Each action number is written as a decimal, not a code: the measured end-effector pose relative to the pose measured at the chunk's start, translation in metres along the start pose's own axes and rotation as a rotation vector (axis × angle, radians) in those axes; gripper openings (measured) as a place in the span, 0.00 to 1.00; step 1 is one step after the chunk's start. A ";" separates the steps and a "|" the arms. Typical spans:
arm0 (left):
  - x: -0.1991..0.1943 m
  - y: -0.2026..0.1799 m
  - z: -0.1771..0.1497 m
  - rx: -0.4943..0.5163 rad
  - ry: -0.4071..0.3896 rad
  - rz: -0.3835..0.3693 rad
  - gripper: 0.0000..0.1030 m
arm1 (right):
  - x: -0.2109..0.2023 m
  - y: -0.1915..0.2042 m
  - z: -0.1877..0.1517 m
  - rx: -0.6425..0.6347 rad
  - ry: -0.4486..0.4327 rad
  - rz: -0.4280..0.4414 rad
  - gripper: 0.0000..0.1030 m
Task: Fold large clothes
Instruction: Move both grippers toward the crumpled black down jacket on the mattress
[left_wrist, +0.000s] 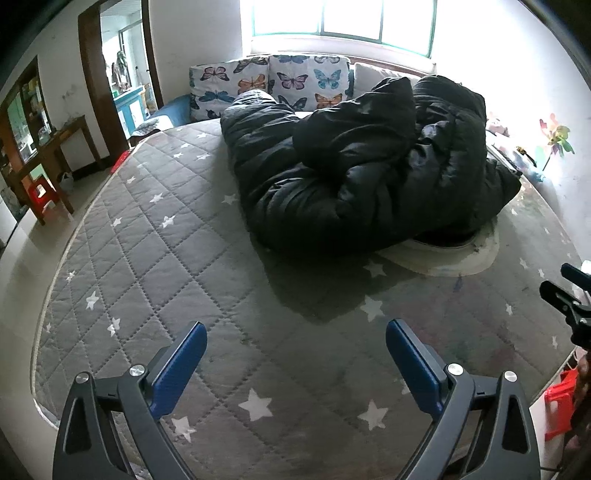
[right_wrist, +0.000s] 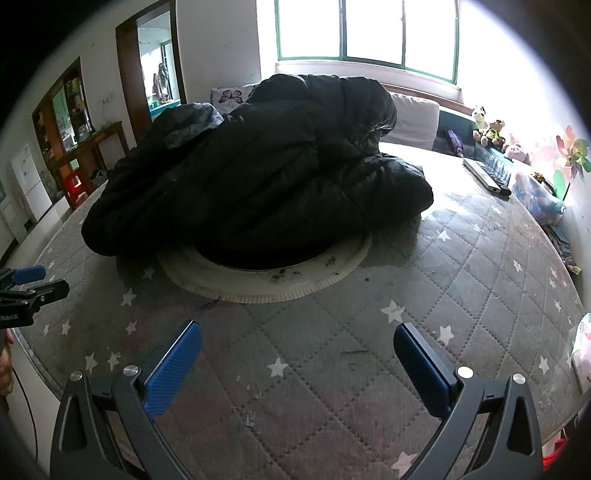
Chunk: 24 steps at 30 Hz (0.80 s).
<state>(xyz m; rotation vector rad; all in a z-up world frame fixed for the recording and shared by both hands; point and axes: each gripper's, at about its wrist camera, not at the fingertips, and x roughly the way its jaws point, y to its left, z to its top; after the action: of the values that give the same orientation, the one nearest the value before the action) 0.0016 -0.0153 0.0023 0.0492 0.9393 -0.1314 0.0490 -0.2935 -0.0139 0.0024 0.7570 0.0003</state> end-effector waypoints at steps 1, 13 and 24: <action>0.000 0.000 0.001 -0.002 0.000 -0.009 1.00 | 0.000 0.000 0.000 0.000 0.001 0.003 1.00; 0.005 -0.011 0.006 0.025 0.005 -0.007 1.00 | 0.004 0.004 0.004 -0.020 0.003 0.009 1.00; 0.007 -0.018 0.011 0.043 0.003 -0.020 1.00 | 0.008 0.006 0.009 -0.029 0.007 0.022 1.00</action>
<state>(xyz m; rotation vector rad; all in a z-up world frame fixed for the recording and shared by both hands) 0.0123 -0.0350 0.0037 0.0803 0.9398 -0.1698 0.0611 -0.2878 -0.0133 -0.0169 0.7643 0.0321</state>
